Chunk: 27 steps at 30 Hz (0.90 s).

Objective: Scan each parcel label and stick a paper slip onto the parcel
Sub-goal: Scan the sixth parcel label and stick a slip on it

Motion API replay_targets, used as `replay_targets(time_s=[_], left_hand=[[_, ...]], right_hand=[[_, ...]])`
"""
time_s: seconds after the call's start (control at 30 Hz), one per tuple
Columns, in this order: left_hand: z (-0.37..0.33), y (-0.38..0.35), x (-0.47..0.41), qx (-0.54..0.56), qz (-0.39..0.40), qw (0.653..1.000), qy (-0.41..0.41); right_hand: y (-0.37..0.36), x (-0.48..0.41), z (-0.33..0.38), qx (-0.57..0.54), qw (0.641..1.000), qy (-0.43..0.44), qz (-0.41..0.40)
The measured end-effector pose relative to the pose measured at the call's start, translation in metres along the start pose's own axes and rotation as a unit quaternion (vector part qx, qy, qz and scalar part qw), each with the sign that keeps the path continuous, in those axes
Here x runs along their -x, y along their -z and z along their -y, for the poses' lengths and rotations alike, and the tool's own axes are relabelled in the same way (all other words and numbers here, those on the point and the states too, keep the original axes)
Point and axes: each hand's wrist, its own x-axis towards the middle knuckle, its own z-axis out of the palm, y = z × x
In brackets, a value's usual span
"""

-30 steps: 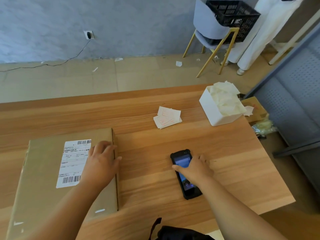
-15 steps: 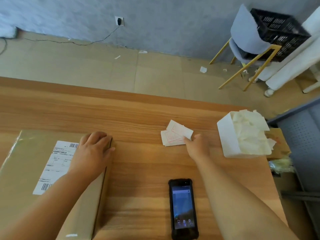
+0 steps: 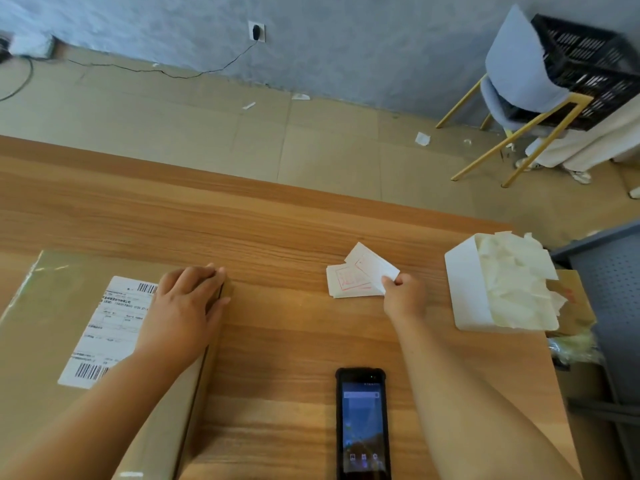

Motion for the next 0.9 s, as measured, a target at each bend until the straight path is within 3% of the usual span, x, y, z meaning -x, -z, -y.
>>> replay_targets(time_s=[0.2,0.37,0.6,0.8,0.9], left_hand=[[0.003,0.005,0.003,0.023,0.021,0.999,-0.006],[0.005,0.021,0.012,0.110,0.037,0.993,0.012],[0.013,0.052,0.045,0.199,0.018,0.980,0.010],[0.039,0.078,0.073,0.295,0.091,0.949,0.059],[0.055,0.088,0.083,0.325,0.108,0.937,0.074]], right_hand=[[0.012,0.028,0.014,-0.138,0.990,0.016,-0.007],[0.023,0.080,0.038,-0.303,0.946,0.027,0.111],[0.013,0.165,0.067,-0.273,0.933,0.112,0.204],[-0.005,0.231,0.093,-0.211,0.911,0.150,0.320],[-0.017,0.258,0.103,-0.241,0.905,0.159,0.311]])
